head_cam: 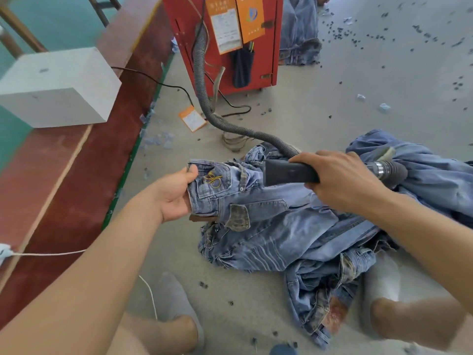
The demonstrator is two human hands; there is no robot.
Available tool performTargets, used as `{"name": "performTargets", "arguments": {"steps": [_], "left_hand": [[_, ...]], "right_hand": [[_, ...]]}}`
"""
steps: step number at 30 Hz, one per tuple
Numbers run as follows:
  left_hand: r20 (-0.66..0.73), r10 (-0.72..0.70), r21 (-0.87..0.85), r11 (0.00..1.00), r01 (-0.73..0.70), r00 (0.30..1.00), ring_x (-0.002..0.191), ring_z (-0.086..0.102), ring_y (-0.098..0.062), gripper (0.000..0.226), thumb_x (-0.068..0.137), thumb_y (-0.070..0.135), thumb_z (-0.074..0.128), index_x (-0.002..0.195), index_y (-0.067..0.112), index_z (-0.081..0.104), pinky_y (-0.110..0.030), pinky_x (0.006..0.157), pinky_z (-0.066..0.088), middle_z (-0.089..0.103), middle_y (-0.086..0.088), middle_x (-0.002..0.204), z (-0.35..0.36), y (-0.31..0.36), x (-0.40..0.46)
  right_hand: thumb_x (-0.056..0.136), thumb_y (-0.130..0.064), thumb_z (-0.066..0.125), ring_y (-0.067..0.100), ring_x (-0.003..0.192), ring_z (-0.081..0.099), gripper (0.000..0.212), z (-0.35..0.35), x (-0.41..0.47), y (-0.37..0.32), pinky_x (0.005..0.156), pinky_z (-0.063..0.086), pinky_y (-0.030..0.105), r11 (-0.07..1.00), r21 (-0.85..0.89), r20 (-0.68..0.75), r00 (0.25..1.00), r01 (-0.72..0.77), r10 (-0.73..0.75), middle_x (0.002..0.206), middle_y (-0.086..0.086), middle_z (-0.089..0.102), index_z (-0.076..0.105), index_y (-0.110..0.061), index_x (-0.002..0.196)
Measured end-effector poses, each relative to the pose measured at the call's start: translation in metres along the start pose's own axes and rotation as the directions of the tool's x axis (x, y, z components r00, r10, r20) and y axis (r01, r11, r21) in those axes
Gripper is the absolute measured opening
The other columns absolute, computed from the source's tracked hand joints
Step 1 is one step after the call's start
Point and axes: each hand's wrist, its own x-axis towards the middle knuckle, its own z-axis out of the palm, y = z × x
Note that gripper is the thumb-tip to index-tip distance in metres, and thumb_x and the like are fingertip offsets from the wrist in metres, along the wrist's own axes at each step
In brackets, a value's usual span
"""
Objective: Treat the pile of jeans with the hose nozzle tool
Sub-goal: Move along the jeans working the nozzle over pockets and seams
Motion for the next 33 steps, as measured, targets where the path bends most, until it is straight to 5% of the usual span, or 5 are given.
{"name": "performTargets", "arguments": {"steps": [7,11,19,26,33], "left_hand": [[0.102,-0.001,-0.073,0.997,0.009,0.995,0.100,0.076,-0.031,0.039,0.114,0.030,0.028,0.131,0.012,0.057,-0.049,0.070,0.064,0.075,-0.017,0.119,0.002,-0.003,0.001],[0.101,-0.012,-0.063,0.998,0.018,0.995,0.103,0.075,-0.033,0.042,0.114,0.034,0.026,0.132,0.013,0.058,-0.050,0.070,0.064,0.073,-0.017,0.123,0.000,-0.004,0.001],[0.071,-0.029,-0.054,0.998,0.033,0.997,0.103,0.075,-0.032,0.050,0.113,0.041,0.024,0.127,0.013,0.063,-0.045,0.075,0.062,0.074,-0.015,0.121,0.002,-0.003,0.000],[0.084,-0.031,-0.036,0.999,0.034,0.996,0.108,0.074,-0.033,0.052,0.112,0.042,0.025,0.135,0.011,0.060,-0.050,0.085,0.055,0.071,-0.017,0.129,0.006,-0.002,0.002],[0.105,-0.033,-0.060,0.997,0.039,0.994,0.105,0.075,-0.033,0.056,0.112,0.044,0.027,0.133,0.006,0.062,-0.046,0.076,0.063,0.072,-0.019,0.126,0.006,0.001,-0.002]], "right_hand": [[0.095,-0.027,0.064,0.023,0.104,0.060,0.047,0.012,-0.008,-0.018,0.086,0.035,0.041,0.995,-0.096,0.072,0.997,0.038,-0.031,0.100,-0.010,0.056,0.050,-0.047,0.135],[0.094,-0.028,0.069,0.017,0.097,0.060,0.047,-0.006,-0.010,-0.028,0.090,0.043,0.043,0.988,0.117,-0.001,0.995,0.098,-0.099,0.107,-0.012,0.065,0.053,-0.047,0.135],[0.094,-0.022,0.069,0.029,0.096,0.062,0.045,-0.028,0.001,0.013,0.084,0.048,0.044,0.993,0.033,0.062,0.992,-0.110,0.108,0.109,0.000,0.070,0.056,-0.042,0.132],[0.094,-0.025,0.064,0.026,0.103,0.061,0.048,0.005,-0.002,-0.019,0.090,0.039,0.043,0.995,-0.082,0.078,0.996,0.048,-0.042,0.099,-0.008,0.056,0.051,-0.045,0.135],[0.093,-0.023,0.072,0.016,0.096,0.060,0.052,-0.024,-0.010,-0.020,0.089,0.043,0.042,0.992,0.079,0.081,0.992,0.094,-0.101,0.107,-0.015,0.065,0.053,-0.049,0.134]]}}
